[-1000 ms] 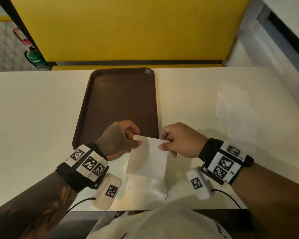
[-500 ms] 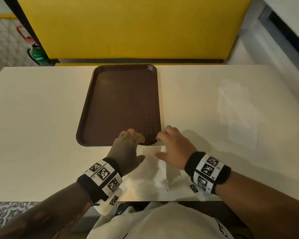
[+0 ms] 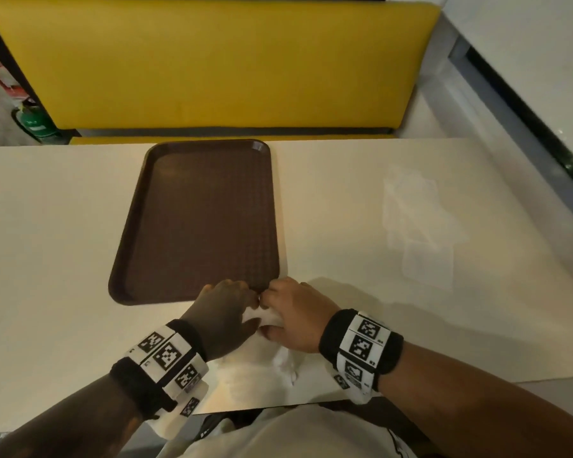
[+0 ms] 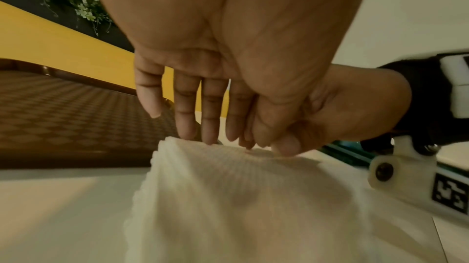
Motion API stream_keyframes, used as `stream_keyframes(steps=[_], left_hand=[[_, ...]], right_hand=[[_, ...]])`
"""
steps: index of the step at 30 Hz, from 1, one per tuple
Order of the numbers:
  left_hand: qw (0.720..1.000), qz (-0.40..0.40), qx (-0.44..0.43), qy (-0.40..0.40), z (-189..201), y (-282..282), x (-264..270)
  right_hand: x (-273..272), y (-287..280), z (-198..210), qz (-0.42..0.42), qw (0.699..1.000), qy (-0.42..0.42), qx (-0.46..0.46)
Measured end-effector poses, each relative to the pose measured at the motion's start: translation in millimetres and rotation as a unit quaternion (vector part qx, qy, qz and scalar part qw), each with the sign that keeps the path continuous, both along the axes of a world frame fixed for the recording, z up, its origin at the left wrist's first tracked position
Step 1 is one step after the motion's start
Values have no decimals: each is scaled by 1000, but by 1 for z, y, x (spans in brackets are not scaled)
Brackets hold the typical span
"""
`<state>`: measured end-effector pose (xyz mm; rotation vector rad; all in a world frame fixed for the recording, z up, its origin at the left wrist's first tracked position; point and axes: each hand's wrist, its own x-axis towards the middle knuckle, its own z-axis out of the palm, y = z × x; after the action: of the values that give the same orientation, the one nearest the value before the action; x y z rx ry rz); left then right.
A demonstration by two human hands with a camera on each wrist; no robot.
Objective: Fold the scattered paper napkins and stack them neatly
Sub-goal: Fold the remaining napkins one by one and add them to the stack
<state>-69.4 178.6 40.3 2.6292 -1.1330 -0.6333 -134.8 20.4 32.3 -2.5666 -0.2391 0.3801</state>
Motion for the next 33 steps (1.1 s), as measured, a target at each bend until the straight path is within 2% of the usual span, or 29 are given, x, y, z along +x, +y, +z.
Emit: stream_keyframes(steps=[3, 5, 7, 10, 12, 15, 21, 28, 33], left_hand=[[998, 27, -62, 17, 3, -17, 13], [995, 36, -91, 18, 8, -35, 24], [991, 44, -123, 24, 15, -56, 34], [985, 72, -153, 40, 19, -88, 46], [983, 78, -158, 46, 16, -106, 54], [981, 87, -167, 57, 13, -127, 61], [982, 90, -145, 80, 8, -144, 65], [983, 88, -135, 89, 9, -149, 68], [982, 88, -137, 92, 8, -149, 70]], right_hand=[[7, -27, 6, -124, 991, -1, 42], [14, -65, 5, -240, 970, 34, 18], [18, -115, 3, -349, 932, 79, -52], [11, -186, -6, -487, 856, 125, -119], [4, -223, -18, -538, 817, 155, -139], [-5, -255, -31, -575, 774, 201, -171], [-1, -270, -38, -562, 760, 273, -177], [12, -260, -36, -547, 773, 292, -138], [0, -256, -45, -518, 795, 280, -144]])
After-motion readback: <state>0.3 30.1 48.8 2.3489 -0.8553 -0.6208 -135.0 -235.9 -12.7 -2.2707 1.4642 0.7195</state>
